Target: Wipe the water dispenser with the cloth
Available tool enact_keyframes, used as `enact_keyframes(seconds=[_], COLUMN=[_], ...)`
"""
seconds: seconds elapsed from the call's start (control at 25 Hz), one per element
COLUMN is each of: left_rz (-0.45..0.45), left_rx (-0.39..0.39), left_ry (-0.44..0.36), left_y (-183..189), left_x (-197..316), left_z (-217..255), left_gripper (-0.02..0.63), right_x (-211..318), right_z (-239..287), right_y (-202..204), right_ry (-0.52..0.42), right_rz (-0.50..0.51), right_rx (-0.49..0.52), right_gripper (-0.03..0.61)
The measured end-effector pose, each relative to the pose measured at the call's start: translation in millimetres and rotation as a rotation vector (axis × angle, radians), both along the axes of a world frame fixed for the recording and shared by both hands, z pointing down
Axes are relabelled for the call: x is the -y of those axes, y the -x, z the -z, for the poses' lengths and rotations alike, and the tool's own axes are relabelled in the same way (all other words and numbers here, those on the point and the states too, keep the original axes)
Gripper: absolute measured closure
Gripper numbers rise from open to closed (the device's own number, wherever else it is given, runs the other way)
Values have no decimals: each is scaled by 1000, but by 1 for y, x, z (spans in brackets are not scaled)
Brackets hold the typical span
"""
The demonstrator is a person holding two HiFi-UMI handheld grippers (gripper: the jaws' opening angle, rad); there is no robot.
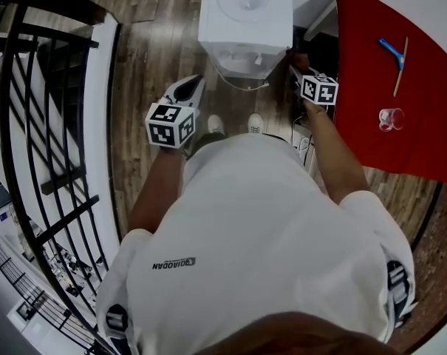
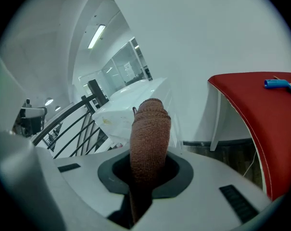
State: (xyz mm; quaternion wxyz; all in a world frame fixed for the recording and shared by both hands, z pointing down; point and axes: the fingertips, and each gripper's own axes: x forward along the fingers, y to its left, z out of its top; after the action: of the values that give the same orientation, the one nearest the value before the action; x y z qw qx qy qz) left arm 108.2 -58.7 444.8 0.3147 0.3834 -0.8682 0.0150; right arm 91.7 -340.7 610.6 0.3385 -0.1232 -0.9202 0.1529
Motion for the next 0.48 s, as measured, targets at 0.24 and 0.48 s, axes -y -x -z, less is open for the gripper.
enact_keyframes(seconds=[0.24, 0.48], left_rz=[26, 35], left_rx=[46, 81], left_ry=[12, -5], left_y=[-22, -44], left_x=[-7, -36], left_z=[10, 26], left_gripper=[621, 621], right_x=[20, -36], right_z=[-1, 52], right_y=[-11, -35], right_ry=[63, 214], right_rz=[-65, -39], right_rx=[-8, 31], right_gripper=[528, 528])
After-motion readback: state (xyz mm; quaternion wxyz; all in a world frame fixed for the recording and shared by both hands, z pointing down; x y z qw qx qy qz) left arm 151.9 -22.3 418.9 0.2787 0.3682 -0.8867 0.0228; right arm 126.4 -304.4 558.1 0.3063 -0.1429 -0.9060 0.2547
